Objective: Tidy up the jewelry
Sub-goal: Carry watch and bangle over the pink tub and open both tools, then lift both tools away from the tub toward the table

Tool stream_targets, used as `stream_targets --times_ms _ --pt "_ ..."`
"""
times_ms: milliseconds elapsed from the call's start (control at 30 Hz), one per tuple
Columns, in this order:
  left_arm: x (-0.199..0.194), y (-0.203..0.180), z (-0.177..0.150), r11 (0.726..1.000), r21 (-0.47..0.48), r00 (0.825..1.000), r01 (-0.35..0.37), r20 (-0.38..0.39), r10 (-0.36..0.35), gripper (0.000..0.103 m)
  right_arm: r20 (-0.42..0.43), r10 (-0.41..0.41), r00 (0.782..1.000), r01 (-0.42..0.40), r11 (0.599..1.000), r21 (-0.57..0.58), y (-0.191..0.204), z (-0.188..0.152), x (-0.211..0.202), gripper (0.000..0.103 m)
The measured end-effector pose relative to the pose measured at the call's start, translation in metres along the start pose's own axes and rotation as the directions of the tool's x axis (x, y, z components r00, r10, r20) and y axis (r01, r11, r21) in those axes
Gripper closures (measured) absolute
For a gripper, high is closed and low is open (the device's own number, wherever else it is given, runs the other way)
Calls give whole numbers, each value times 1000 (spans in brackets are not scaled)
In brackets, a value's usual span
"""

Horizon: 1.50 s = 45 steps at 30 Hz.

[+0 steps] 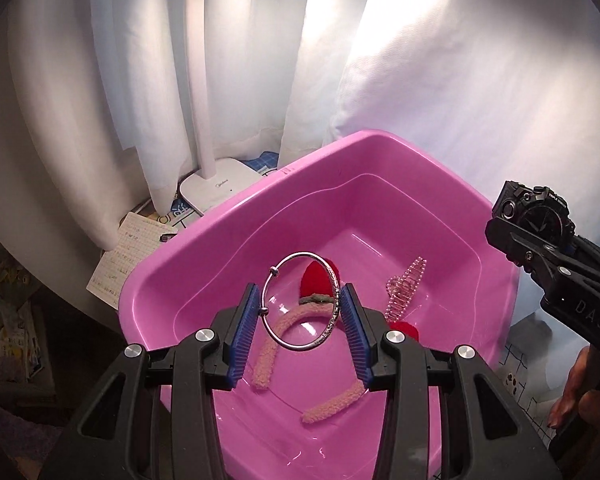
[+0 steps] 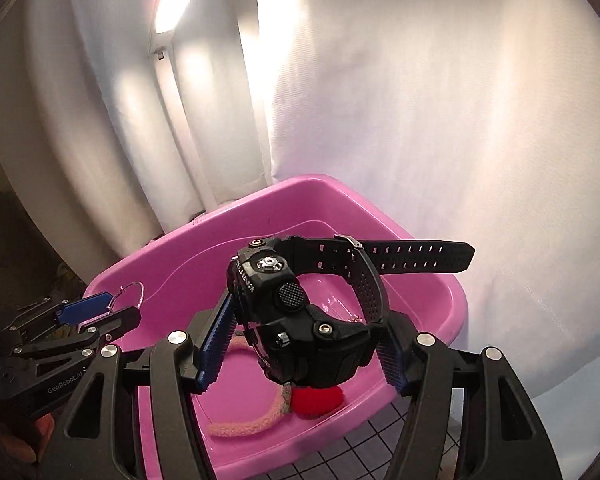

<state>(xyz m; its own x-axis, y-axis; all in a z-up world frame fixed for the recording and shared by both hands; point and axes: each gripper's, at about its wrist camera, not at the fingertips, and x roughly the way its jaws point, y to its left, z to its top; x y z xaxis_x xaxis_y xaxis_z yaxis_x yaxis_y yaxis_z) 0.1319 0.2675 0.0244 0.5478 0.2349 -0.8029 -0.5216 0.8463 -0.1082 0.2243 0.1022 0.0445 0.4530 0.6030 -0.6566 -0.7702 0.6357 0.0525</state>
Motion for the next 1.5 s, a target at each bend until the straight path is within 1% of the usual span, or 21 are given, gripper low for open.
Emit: stream_targets --times_ms 133,233,400,500,667,700,733,800,833,867,900,1000,1033,1100,1200,1500 --pt "19 7 2 1000 -16 998 -2 -57 1 62 -87 9 996 -11 1000 -24 3 6 35 42" --pt "30 11 3 1000 -20 995 -13 -96 11 62 -154 14 988 -19 999 -36 5 7 57 42" --pt "46 16 5 999 -16 986 -29 -163 26 62 -275 9 962 -19 999 -33 4 6 89 42" --pt "54 16 3 999 -7 979 -34 -200 32 61 -340 0 940 -10 1000 -28 4 5 106 42" --pt "62 16 0 999 8 970 -38 -240 39 61 -396 -21 918 10 1000 -30 4 1 123 42" --pt "63 17 0 999 10 970 -38 -241 39 59 -402 -23 915 13 1000 -28 4 0 126 42" --pt "63 17 0 999 14 969 -41 -243 44 52 -407 -24 913 15 1000 -26 3 -1 128 42" --pt "63 16 -1 999 25 970 -48 -239 52 42 -421 -31 906 22 999 -27 2 -4 131 42" --pt "62 15 0 998 33 970 -56 -235 62 35 -430 -30 902 22 999 -24 2 -4 133 42" --pt "62 15 0 998 34 971 -56 -231 63 31 -431 -25 902 20 1000 -16 4 -4 133 41" --pt "61 15 -1 998 33 971 -55 -229 61 24 -433 -24 901 21 1000 -12 3 -4 133 41" --pt "60 16 -1 997 38 970 -62 -233 70 20 -465 -23 885 27 1000 3 0 -5 139 40" --pt "60 16 -1 998 37 969 -59 -236 66 19 -462 -19 887 27 1000 9 -2 -6 138 40" --pt "59 16 -2 998 38 969 -58 -239 65 19 -445 -34 895 42 999 7 -2 -6 136 36" --pt "56 15 -3 997 41 970 -60 -232 68 19 -437 -30 899 45 999 25 -4 -2 133 35" --pt "44 12 -4 997 43 978 -58 -199 65 16 -408 -27 913 42 999 28 -3 1 121 35"
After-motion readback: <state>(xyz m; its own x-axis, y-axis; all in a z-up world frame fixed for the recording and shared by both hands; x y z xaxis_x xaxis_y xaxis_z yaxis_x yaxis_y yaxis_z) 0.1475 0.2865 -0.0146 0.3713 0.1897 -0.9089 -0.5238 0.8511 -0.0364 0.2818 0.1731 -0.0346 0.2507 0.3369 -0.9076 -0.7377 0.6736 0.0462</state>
